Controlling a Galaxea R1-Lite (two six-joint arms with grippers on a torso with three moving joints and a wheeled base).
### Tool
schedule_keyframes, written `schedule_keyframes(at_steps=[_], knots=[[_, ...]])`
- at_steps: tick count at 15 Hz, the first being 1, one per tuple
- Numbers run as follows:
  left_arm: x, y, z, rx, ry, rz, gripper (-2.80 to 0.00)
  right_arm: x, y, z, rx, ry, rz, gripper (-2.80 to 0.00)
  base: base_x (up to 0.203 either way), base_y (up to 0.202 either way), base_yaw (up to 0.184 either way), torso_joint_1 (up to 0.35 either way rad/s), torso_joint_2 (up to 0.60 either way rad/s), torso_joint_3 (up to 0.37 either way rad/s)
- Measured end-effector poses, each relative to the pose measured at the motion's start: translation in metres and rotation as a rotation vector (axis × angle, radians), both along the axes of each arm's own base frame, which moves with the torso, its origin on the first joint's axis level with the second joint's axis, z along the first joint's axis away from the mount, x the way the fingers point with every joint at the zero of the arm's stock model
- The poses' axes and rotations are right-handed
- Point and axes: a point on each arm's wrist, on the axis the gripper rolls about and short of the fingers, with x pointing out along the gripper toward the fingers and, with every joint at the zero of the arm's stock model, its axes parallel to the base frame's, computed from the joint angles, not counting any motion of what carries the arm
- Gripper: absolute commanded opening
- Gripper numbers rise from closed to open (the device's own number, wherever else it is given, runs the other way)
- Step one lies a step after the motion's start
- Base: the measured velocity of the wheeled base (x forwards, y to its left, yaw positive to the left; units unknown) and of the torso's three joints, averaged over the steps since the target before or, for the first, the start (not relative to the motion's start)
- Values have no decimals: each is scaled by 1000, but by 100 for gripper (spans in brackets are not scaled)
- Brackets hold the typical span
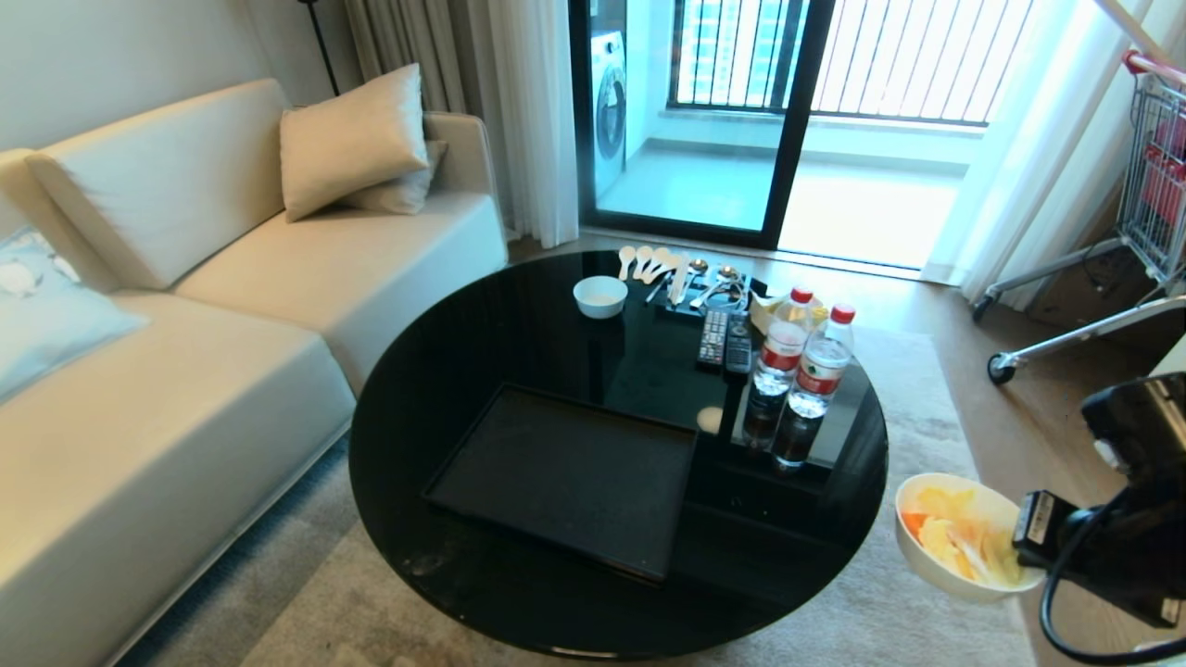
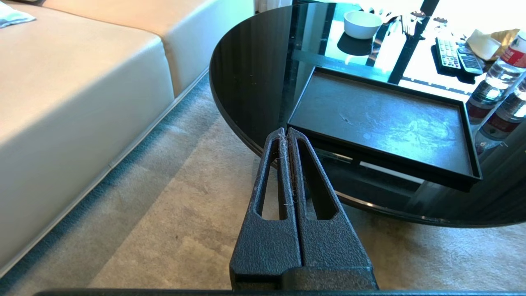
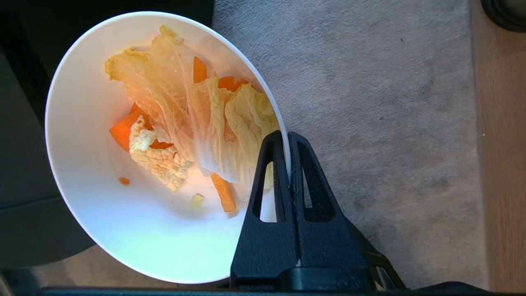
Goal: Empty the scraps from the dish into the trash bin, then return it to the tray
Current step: Move the bowl over the trash can
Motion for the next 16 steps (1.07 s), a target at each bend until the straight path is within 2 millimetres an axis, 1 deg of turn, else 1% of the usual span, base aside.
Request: schedule_keyframes(at_steps=[3,7,8,11,16], knots=[[0,0,0,0,0,0,-280,-25,-4,-2,4,-9,-10,-280,0,0,0,0,0,0],[0,0,0,0,0,0,-280,-56,-5,-7,5,-17,47,-280,0,0,0,0,0,0],[0,0,0,0,0,0,-280,-61,-5,-8,9,-20,54,-280,0,0,0,0,0,0],[0,0,0,0,0,0,-280,-68,-5,-9,10,-31,55,-280,0,0,0,0,0,0],[0,0,0,0,0,0,-280,-70,-5,-8,8,-40,58,-280,0,0,0,0,0,0]])
